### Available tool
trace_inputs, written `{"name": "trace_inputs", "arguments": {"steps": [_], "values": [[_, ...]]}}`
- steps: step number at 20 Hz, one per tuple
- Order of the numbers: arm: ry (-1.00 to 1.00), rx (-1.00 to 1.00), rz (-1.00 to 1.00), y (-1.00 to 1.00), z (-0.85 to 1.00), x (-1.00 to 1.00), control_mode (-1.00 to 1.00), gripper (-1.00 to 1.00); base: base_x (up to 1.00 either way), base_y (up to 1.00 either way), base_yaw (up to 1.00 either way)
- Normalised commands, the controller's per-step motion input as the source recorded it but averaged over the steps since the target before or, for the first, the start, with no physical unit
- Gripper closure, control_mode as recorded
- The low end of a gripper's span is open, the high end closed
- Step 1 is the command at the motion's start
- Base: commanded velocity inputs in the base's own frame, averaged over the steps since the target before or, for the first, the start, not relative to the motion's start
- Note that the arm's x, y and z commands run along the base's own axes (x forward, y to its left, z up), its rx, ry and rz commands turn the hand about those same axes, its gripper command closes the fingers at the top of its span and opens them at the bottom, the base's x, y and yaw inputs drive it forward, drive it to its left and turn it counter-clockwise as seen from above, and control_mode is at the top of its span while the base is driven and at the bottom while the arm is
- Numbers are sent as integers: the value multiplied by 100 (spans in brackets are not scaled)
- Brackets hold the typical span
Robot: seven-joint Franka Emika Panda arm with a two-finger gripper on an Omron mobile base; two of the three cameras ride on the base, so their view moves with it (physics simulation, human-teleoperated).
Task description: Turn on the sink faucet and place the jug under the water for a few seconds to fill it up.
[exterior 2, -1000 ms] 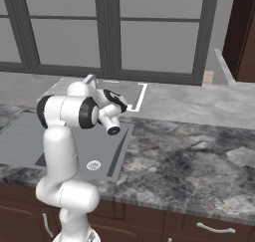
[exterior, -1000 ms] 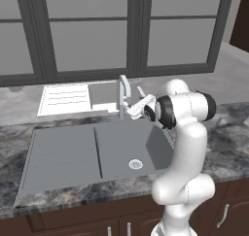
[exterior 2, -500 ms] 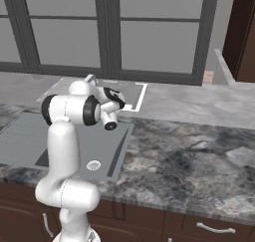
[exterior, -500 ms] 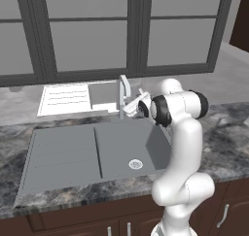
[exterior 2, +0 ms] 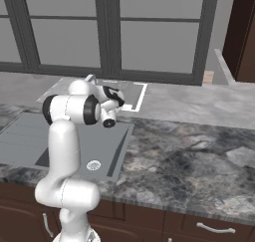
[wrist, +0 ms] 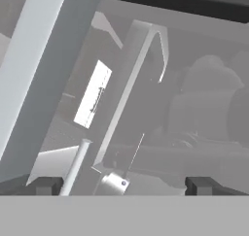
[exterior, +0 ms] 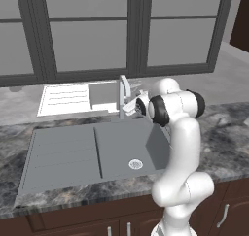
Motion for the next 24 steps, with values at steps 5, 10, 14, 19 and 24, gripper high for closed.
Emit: {"name": "trace_inputs", "arguments": {"steps": [5,10,14,19,24], "values": [[0,-2,-7,0,-4,42,-100,-100,0,0,0],[0,0,-7,0,0,48,-100,-100,0,0,0],[-1,0,-12,-18,0,50,-100,-100,0,0,0],[-1,0,-14,-40,0,51,-100,-100,0,0,0],[-3,0,-13,-61,0,43,-100,-100,0,0,0]]}}
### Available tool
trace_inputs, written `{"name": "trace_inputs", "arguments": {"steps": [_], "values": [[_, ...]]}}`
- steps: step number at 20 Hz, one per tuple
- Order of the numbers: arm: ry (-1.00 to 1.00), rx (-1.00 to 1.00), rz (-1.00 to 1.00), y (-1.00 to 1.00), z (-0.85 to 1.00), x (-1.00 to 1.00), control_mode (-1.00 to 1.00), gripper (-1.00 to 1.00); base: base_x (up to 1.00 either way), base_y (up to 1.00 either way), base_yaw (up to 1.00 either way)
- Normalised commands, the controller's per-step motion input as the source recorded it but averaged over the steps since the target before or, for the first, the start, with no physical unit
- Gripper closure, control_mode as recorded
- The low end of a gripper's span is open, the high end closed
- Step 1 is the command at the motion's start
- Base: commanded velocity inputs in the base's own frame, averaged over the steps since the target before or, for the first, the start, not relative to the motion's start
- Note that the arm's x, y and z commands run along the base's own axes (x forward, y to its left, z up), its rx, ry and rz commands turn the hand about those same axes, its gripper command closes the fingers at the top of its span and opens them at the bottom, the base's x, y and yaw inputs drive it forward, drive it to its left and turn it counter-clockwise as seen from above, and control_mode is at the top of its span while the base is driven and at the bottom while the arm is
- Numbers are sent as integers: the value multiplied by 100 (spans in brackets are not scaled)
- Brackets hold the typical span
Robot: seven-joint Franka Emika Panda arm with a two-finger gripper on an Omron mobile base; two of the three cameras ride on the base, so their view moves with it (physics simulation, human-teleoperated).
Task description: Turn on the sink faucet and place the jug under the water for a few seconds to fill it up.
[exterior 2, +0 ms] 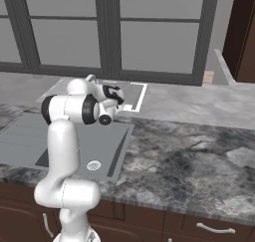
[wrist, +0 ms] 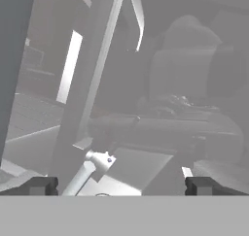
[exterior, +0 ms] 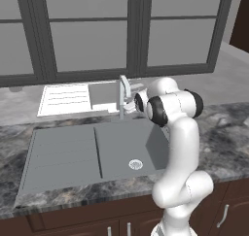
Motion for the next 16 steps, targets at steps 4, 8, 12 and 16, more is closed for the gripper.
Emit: {"name": "trace_inputs", "arguments": {"steps": [4,8,12,16], "values": [[-4,0,-9,-83,0,31,-100,-100,0,0,0],[-5,0,-4,-97,3,15,-100,-100,0,0,0],[-5,0,-1,-100,20,4,-100,-100,0,0,0],[-2,0,0,-99,39,5,-100,-100,0,0,0]]}}
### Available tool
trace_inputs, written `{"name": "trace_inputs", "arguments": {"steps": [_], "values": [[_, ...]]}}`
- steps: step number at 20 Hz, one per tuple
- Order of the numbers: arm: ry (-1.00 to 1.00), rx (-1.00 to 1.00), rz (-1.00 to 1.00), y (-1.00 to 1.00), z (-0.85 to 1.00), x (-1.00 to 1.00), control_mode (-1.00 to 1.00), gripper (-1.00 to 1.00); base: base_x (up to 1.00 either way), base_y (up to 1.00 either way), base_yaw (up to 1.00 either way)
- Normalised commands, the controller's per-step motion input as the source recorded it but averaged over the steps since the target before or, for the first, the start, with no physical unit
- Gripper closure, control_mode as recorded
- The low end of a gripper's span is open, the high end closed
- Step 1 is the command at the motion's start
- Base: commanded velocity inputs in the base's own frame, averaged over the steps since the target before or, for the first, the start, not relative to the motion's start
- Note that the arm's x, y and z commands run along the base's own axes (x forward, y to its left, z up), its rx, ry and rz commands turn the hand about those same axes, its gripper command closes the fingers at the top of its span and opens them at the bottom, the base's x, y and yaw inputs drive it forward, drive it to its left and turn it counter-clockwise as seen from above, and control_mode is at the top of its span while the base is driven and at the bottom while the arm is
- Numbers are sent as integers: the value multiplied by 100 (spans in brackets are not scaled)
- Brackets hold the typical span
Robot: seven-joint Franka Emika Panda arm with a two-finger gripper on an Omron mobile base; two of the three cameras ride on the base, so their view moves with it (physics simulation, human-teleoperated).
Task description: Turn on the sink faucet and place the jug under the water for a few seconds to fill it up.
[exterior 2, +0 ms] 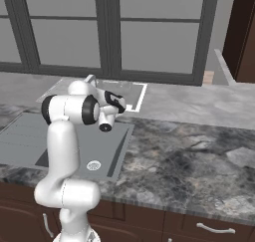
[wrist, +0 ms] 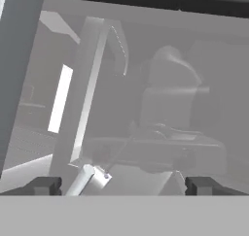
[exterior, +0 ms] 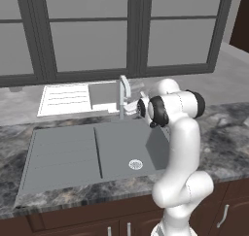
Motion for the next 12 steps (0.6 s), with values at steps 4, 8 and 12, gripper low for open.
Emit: {"name": "trace_inputs", "arguments": {"steps": [4,8,12], "values": [[0,0,0,-96,54,4,-100,-100,0,0,0],[0,0,-1,-100,69,0,-100,-100,0,0,0],[0,0,-4,-100,60,0,-100,-100,0,0,0]]}}
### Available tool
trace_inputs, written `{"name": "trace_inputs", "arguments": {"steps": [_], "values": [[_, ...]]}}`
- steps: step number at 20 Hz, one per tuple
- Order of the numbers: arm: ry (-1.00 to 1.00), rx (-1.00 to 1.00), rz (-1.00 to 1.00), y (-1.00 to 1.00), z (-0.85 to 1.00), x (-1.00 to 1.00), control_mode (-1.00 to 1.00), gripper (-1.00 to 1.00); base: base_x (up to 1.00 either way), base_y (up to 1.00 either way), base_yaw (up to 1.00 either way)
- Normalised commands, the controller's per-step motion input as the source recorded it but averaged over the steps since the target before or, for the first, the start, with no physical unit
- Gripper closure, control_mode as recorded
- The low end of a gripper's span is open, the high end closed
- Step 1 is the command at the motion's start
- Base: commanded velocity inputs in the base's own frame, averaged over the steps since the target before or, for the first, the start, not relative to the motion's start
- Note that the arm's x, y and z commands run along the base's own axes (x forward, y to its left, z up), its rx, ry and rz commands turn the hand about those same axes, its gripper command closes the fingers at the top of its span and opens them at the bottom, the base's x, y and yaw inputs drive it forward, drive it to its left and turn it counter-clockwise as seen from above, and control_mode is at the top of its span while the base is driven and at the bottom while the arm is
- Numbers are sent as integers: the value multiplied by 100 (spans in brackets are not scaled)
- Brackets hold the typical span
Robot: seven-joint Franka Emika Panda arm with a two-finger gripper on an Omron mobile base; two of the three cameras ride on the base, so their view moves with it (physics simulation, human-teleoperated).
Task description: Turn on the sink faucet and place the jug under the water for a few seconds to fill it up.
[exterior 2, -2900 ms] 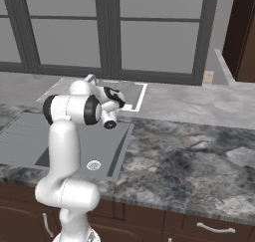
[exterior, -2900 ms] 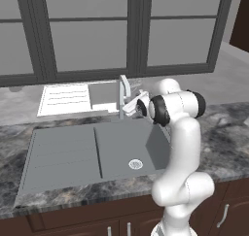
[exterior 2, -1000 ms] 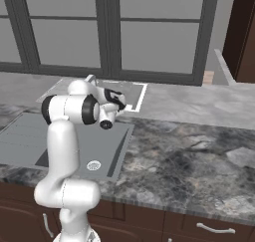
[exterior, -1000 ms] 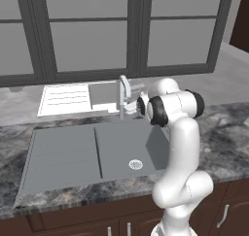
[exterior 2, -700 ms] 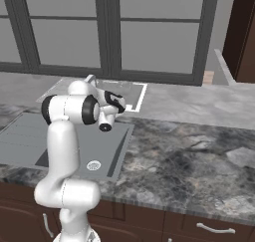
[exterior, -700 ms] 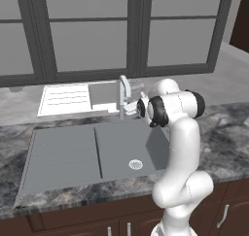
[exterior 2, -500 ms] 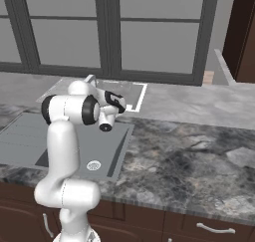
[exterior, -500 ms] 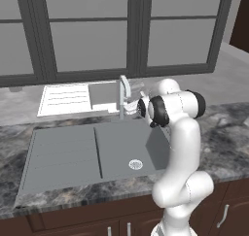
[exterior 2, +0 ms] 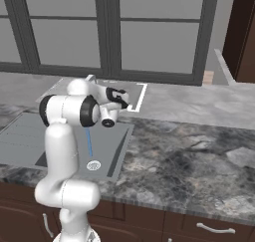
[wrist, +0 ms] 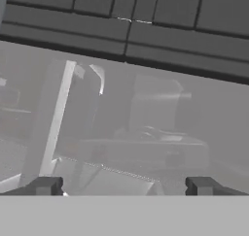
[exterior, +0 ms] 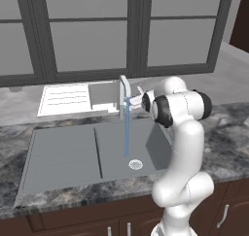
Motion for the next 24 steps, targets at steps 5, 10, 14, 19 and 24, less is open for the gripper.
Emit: {"name": "trace_inputs", "arguments": {"steps": [5,10,14,19,24], "values": [[4,0,-5,-100,35,-12,-100,-100,0,0,0],[5,0,0,-78,26,-91,-100,-100,0,0,0],[19,0,0,-28,18,-100,-100,-100,0,0,0],[27,0,1,-6,24,-100,-100,-100,0,0,0],[28,0,7,0,44,-100,-100,-100,0,0,0]]}}
